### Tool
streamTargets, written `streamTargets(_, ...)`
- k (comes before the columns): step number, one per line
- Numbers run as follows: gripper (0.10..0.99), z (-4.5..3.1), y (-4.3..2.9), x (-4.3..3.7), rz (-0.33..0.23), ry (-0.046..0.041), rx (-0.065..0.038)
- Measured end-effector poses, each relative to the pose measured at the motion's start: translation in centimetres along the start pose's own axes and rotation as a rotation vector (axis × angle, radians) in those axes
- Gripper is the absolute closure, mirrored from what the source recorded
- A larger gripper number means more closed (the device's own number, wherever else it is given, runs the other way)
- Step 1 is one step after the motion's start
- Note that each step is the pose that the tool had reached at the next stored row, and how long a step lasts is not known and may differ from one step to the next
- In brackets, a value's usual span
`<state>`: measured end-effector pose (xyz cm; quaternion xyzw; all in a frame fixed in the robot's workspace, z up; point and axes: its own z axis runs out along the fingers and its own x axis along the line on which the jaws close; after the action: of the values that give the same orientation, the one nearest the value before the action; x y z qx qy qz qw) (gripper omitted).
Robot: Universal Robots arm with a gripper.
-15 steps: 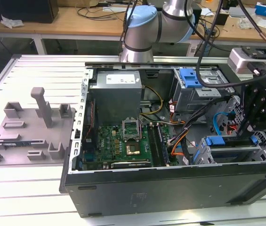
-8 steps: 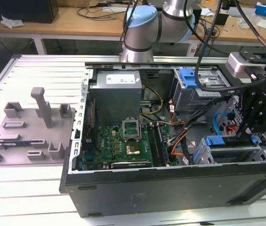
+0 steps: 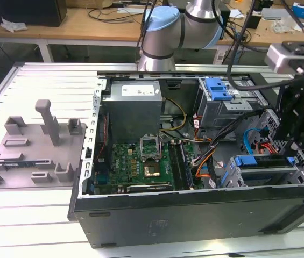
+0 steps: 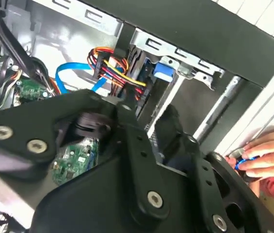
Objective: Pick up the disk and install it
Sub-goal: 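Insert the first disk wire, then insert the second disk wire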
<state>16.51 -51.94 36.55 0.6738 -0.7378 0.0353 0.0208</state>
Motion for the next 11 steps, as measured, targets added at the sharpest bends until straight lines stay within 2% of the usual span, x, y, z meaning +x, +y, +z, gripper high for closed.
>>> streamTargets(1,0.608,-0.43,-0.01,0.04,0.0,-0.0003,0.0)
streamTargets(3,0.482,-2.32,-0.05,0.17,0.0,-0.0002,0.001)
streamTargets(4,0.482,-2.71,-0.06,0.2,0.0,-0.0004,0.001)
streamTargets(11,0.482,-2.72,-0.06,0.2,0.0,-0.0003,0.001)
